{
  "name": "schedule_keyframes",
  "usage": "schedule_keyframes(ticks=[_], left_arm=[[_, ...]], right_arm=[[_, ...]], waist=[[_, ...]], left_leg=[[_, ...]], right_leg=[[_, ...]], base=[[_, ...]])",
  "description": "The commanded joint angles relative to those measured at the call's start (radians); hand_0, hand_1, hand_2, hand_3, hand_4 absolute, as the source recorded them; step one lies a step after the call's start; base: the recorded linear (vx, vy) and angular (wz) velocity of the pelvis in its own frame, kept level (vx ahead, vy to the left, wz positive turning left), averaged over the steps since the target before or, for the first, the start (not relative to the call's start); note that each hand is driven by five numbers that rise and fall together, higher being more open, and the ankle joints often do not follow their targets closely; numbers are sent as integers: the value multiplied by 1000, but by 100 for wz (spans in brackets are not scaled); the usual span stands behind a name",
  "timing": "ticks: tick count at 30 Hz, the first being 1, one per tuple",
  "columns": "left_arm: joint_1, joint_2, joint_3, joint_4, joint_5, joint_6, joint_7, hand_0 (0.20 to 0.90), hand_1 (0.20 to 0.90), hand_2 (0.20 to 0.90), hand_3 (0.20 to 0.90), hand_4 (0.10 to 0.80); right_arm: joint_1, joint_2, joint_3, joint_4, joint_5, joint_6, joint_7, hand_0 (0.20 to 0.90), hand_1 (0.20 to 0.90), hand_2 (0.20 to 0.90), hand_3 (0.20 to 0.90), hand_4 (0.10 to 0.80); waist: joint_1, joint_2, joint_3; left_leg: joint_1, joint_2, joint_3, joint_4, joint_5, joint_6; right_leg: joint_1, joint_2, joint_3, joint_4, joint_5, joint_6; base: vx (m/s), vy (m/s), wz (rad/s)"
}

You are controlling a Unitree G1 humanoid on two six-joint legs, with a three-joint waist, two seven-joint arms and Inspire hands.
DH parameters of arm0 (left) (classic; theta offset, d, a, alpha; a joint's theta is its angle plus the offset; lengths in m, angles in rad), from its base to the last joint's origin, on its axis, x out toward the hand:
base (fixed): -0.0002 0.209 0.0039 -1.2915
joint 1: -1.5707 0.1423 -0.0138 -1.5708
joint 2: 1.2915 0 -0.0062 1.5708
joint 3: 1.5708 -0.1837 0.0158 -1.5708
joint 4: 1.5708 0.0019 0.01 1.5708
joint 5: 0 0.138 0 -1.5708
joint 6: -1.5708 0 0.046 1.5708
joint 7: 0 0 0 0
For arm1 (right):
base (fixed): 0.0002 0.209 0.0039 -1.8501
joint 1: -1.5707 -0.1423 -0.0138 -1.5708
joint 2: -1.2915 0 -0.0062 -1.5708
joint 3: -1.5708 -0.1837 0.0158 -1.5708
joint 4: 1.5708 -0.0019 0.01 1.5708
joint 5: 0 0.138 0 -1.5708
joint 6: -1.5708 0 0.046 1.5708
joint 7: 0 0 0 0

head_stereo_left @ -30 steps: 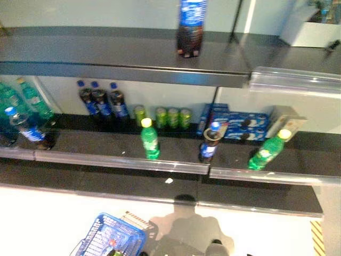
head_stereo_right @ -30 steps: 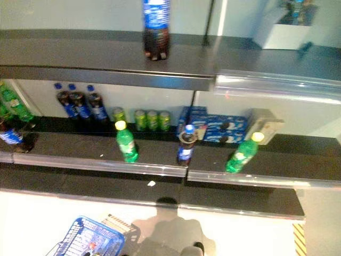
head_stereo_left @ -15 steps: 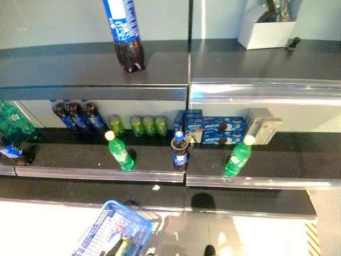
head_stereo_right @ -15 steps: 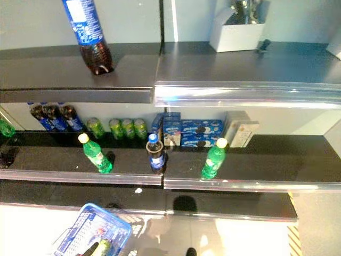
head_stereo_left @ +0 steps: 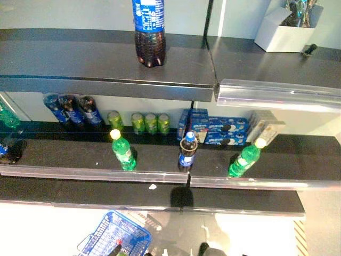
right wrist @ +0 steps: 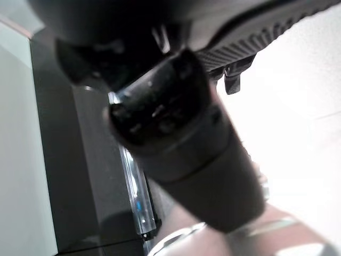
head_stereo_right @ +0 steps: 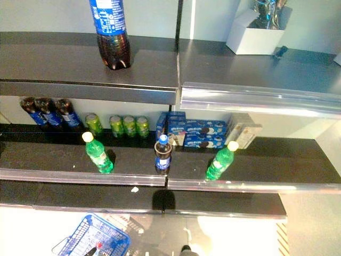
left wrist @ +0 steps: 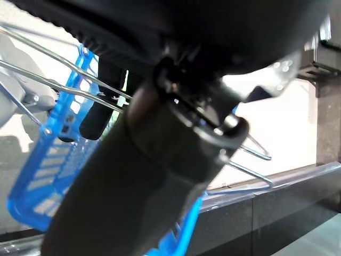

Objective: Pick up the drink and place into the basket.

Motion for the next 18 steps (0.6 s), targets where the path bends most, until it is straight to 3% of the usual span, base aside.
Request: schedule_keyframes(ticks=[1,4,7,9,10,13,14,17,18], left_arm=[[-65,29,6,-64,-55,-120,-37,300,300,300,200,100],[-57,23,18,-79,-42,-119,-28,300,300,300,200,100],[-49,17,-14,-115,-38,-120,-5,300,300,300,200,100],[-49,16,-26,-128,-36,-122,1,300,300,300,200,100],[-41,7,-25,-142,-50,-126,4,300,300,300,200,100],[-26,-17,-29,-168,-41,-122,-4,300,300,300,200,100],[-25,-19,-30,-168,-38,-120,-6,300,300,300,200,100],[-20,-47,-28,-164,-33,-119,-20,300,300,300,200,100],[-21,-47,-30,-163,-34,-117,-21,300,300,300,200,100]], right_arm=[[-40,39,44,-2,-61,5,21,900,900,900,900,800],[-36,29,67,-9,-137,18,13,900,900,900,900,800],[-40,10,104,-41,-96,31,41,900,900,900,900,800],[-44,-1,115,-58,-89,34,46,900,900,900,900,800],[-41,-6,117,-63,-83,41,59,900,900,900,900,800],[-35,-21,108,-68,-44,24,65,900,900,900,900,800],[-35,-21,106,-69,-37,23,66,900,900,900,900,800],[-67,-25,92,-72,-38,38,61,900,900,900,900,800],[-69,-26,90,-71,-42,39,61,900,900,900,900,800]], waist=[[-4,51,29],[5,42,23],[15,38,29],[22,38,37],[31,41,47],[50,46,68],[51,46,71],[54,25,67],[52,22,65]], left_leg=[[-59,-19,-33,118,-56,19],[-68,8,-23,156,-62,-2],[-90,57,-34,153,-28,-34],[-98,85,-45,117,11,-51],[-107,110,-57,71,61,-71],[-175,150,-71,21,170,-108],[-187,152,-78,25,179,-109],[-187,79,-92,191,76,-79],[-184,73,-88,221,66,-78]], right_leg=[[23,-3,5,-20,67,15],[77,13,-14,-93,51,1],[83,64,-24,-101,23,-28],[85,94,-39,-112,14,-47],[97,114,-58,-139,17,-59],[125,129,-80,-194,28,-73],[127,130,-81,-198,29,-75],[113,101,-95,-219,50,-89],[111,98,-99,-222,54,-92]], base=[[-65,-257,12],[-43,-294,-1],[-146,-364,0],[-218,-358,5],[-213,-297,3],[-260,-205,19],[-261,-103,34],[-283,-37,25],[-177,13,24]])
